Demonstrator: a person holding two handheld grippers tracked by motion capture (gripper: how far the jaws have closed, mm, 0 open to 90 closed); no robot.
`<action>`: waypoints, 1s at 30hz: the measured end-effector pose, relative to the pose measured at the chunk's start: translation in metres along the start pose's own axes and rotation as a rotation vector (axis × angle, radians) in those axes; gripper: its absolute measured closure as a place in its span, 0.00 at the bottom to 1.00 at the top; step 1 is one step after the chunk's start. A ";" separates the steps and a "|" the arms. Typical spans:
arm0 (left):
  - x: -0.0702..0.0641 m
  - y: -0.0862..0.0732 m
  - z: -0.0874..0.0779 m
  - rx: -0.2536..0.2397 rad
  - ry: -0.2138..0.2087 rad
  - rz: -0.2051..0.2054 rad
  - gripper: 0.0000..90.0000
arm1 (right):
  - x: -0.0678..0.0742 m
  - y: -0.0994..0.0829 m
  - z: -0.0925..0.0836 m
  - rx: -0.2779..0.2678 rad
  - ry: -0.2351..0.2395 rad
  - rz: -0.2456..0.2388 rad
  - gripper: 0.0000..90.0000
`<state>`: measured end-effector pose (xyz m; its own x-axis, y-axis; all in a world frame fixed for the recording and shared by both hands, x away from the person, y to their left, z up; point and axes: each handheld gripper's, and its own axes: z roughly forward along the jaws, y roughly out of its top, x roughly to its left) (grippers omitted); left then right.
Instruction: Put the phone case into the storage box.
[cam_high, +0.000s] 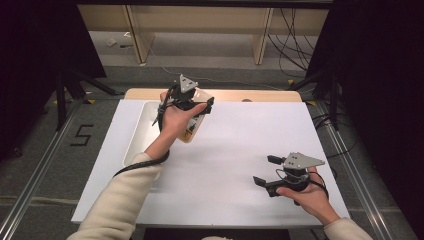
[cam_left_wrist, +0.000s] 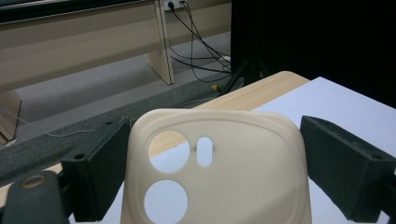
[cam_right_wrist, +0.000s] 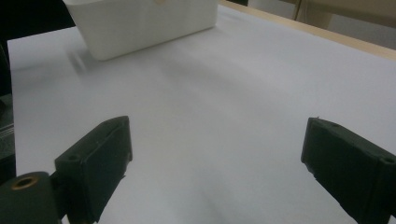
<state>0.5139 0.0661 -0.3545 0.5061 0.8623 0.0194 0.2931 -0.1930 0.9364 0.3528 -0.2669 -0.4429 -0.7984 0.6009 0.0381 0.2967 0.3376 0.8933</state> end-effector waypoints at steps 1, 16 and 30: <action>0.001 0.000 -0.001 -0.001 0.000 -0.001 0.13 | 0.000 0.000 0.000 0.000 0.000 0.000 0.11; 0.013 0.001 -0.010 -0.020 0.017 -0.016 0.13 | 0.000 0.000 0.000 -0.004 -0.001 0.000 0.11; 0.025 -0.002 -0.023 -0.039 0.041 -0.023 0.13 | -0.001 0.000 0.000 -0.007 -0.004 0.004 0.11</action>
<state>0.5076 0.0983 -0.3481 0.4658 0.8848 0.0116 0.2720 -0.1556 0.9497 0.3535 -0.2674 -0.4425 -0.7947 0.6056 0.0400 0.2963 0.3295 0.8965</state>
